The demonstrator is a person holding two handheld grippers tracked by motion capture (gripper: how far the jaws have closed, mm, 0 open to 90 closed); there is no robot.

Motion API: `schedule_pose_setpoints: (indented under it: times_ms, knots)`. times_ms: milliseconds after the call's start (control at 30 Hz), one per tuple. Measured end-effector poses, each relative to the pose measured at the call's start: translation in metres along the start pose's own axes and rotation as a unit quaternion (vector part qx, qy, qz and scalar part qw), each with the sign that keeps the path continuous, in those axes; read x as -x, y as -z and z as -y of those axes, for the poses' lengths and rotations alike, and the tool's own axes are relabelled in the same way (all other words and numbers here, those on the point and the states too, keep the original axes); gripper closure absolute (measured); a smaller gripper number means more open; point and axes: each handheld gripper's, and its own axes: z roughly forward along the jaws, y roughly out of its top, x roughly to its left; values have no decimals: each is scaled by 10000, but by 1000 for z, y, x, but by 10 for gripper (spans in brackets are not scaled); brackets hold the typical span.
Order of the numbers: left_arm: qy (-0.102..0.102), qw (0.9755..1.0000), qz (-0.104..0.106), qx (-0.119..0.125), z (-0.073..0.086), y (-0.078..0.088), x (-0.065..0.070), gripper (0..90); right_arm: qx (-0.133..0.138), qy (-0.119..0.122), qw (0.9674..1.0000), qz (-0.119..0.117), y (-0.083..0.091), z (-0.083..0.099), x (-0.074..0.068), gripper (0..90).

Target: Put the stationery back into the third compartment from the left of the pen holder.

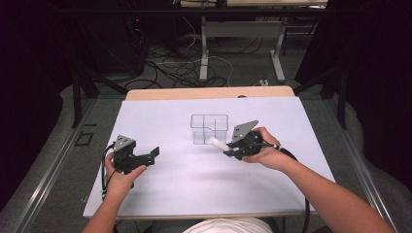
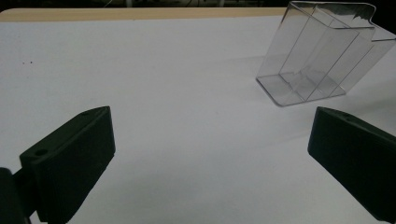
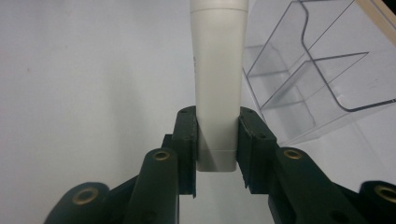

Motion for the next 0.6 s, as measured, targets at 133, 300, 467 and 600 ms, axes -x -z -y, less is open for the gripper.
schedule_pose_setpoints:
  times_ms: [133, 300, 467, 600]
  knots:
    - [23, 10000, 68, 20, -3, 1, 2, 11, 237, -181, 9995, 99, 0, -1, -2, 708]
    - [-19, 9999, 134, 73, -9, 4, 6, 11, 728, -430, 9962, 195, -1, 0, -4, 708]
    - [-2, 9995, 275, 178, -15, 6, 13, 25, 1187, -633, 9904, 329, -8, 1, -7, 708]
    - [-21, 9987, 452, 233, -20, 5, 22, 57, 1481, -799, 9843, 525, -10, 1, -8, 707]
